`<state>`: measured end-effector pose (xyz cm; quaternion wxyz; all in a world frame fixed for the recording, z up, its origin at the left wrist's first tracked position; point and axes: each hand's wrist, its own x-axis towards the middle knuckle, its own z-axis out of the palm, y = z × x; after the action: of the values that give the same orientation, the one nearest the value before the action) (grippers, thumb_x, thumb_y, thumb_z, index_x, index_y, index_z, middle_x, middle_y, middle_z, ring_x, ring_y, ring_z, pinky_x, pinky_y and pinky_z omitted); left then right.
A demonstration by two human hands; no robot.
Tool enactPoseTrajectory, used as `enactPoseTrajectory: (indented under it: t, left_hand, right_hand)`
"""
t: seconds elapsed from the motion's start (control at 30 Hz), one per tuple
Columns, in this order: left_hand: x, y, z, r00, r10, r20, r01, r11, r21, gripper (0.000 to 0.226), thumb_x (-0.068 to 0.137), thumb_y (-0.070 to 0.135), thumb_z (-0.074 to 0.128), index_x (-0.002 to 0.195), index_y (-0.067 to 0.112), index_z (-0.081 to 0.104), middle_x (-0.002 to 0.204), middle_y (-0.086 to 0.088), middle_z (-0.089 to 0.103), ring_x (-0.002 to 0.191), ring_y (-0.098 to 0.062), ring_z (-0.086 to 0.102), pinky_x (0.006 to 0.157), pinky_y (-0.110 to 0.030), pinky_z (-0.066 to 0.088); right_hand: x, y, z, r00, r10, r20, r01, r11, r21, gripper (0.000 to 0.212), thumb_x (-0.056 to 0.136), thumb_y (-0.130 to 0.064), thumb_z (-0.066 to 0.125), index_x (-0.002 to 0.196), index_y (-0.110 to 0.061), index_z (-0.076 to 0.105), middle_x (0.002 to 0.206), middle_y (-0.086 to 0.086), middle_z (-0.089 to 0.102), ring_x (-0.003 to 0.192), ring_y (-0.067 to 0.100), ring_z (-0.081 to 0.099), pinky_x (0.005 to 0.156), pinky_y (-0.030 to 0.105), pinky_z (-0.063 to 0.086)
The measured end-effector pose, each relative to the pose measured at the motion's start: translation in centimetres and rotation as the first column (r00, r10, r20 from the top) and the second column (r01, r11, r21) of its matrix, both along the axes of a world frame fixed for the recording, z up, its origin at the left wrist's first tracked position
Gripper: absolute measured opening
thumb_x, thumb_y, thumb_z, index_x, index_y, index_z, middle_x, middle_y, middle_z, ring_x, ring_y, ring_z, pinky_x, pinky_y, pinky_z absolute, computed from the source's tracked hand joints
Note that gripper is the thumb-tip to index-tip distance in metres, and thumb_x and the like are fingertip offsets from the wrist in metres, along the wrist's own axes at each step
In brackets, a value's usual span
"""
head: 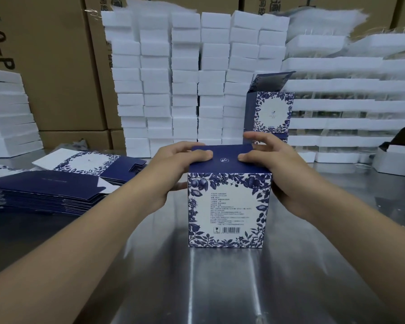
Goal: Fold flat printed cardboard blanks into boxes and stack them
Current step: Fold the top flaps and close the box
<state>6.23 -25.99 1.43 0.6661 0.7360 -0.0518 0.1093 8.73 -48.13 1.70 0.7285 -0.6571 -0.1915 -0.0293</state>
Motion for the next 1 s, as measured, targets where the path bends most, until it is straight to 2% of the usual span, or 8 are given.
enactPoseTrajectory:
  t: [0.2, 0.3, 0.37, 0.47, 0.6, 0.8, 0.9, 1.0]
  left_hand:
    - [0.2, -0.1, 0.0, 0.997, 0.003, 0.078, 0.003, 0.997, -0.081, 0.035, 0.085, 0.021, 0.087, 0.116, 0.036, 0.077, 0.098, 0.023, 0.078, 0.105, -0.019, 0.077, 0.083, -0.038, 0.059]
    - [0.1, -0.1, 0.0, 0.997, 0.017, 0.071, -0.011, 0.997, -0.080, 0.034, 0.085, 0.024, 0.086, 0.115, 0.037, 0.077, 0.086, 0.029, 0.075, 0.098, -0.013, 0.077, 0.079, -0.034, 0.058]
    - [0.2, 0.0, 0.0, 0.998, 0.027, 0.051, -0.023, 0.996, -0.083, 0.034, 0.085, 0.028, 0.086, 0.116, 0.035, 0.077, 0.094, 0.021, 0.078, 0.095, -0.014, 0.076, 0.079, -0.035, 0.059]
    - [0.1, 0.0, -0.1, 1.000, 0.021, -0.006, -0.021, 0.997, -0.068, 0.031, 0.087, 0.035, 0.084, 0.115, 0.025, 0.078, 0.111, 0.000, 0.081, 0.101, -0.021, 0.075, 0.092, -0.039, 0.057]
    - [-0.2, 0.2, -0.5, 0.996, -0.026, -0.090, 0.027, 1.000, 0.008, 0.042, 0.089, 0.048, 0.077, 0.115, 0.016, 0.079, 0.115, -0.008, 0.080, 0.103, -0.023, 0.075, 0.098, -0.038, 0.054]
    - [0.0, 0.1, 0.0, 0.998, 0.059, 0.019, -0.058, 0.996, -0.061, 0.032, 0.090, 0.057, 0.072, 0.116, 0.039, 0.078, 0.120, 0.016, 0.074, 0.112, -0.010, 0.069, 0.087, -0.032, 0.053]
    - [0.2, 0.0, -0.3, 0.990, 0.087, 0.114, -0.088, 0.996, 0.008, 0.025, 0.087, 0.054, 0.076, 0.110, 0.043, 0.079, 0.115, 0.020, 0.073, 0.112, -0.003, 0.067, 0.092, -0.033, 0.054]
    - [0.7, -0.3, -1.0, 0.937, 0.247, 0.246, -0.265, 0.963, 0.040, 0.012, 0.097, 0.041, 0.074, 0.100, 0.033, 0.082, 0.102, 0.018, 0.075, 0.092, 0.002, 0.068, 0.081, -0.025, 0.060]
  right_hand:
    - [0.0, -0.1, 0.0, 1.000, 0.008, -0.014, -0.007, 0.999, 0.032, 0.047, 0.086, -0.008, 0.082, 0.121, -0.037, 0.072, 0.129, 0.000, 0.060, 0.100, 0.017, 0.076, 0.071, 0.031, 0.060]
    - [0.1, 0.0, -0.3, 0.999, -0.038, -0.024, 0.039, 0.999, 0.034, 0.052, 0.081, -0.016, 0.088, 0.124, -0.036, 0.068, 0.131, 0.001, 0.062, 0.105, 0.022, 0.076, 0.086, 0.041, 0.062]
    - [0.3, 0.1, -0.5, 0.997, -0.068, -0.037, 0.069, 0.997, 0.023, 0.053, 0.079, -0.025, 0.089, 0.125, -0.035, 0.066, 0.131, -0.002, 0.065, 0.107, 0.020, 0.075, 0.096, 0.044, 0.059]
    - [0.4, 0.3, -0.6, 0.996, -0.013, -0.089, 0.016, 0.999, 0.038, 0.043, 0.082, -0.033, 0.086, 0.120, -0.025, 0.069, 0.098, -0.007, 0.079, 0.078, 0.009, 0.074, 0.066, 0.024, 0.055]
    - [0.4, 0.2, -0.8, 0.995, -0.033, -0.091, 0.033, 0.999, -0.001, 0.037, 0.083, -0.036, 0.084, 0.113, -0.019, 0.072, 0.082, -0.008, 0.077, 0.068, 0.006, 0.071, 0.057, 0.021, 0.052]
    - [0.7, 0.4, -1.6, 0.928, -0.367, -0.055, 0.367, 0.930, -0.019, 0.047, 0.079, -0.047, 0.086, 0.104, -0.022, 0.056, 0.095, -0.001, 0.064, 0.084, 0.014, 0.063, 0.077, 0.039, 0.056]
    - [0.4, 0.5, -1.7, 0.876, -0.477, 0.067, 0.480, 0.876, -0.038, 0.048, 0.090, -0.068, 0.066, 0.092, -0.023, 0.048, 0.085, -0.006, 0.052, 0.077, 0.016, 0.050, 0.067, 0.036, 0.039]
    - [0.1, 0.7, -1.6, 0.893, -0.408, 0.190, 0.427, 0.902, -0.070, 0.052, 0.102, -0.067, 0.042, 0.083, -0.018, 0.045, 0.079, -0.005, 0.049, 0.077, 0.019, 0.048, 0.075, 0.045, 0.045]
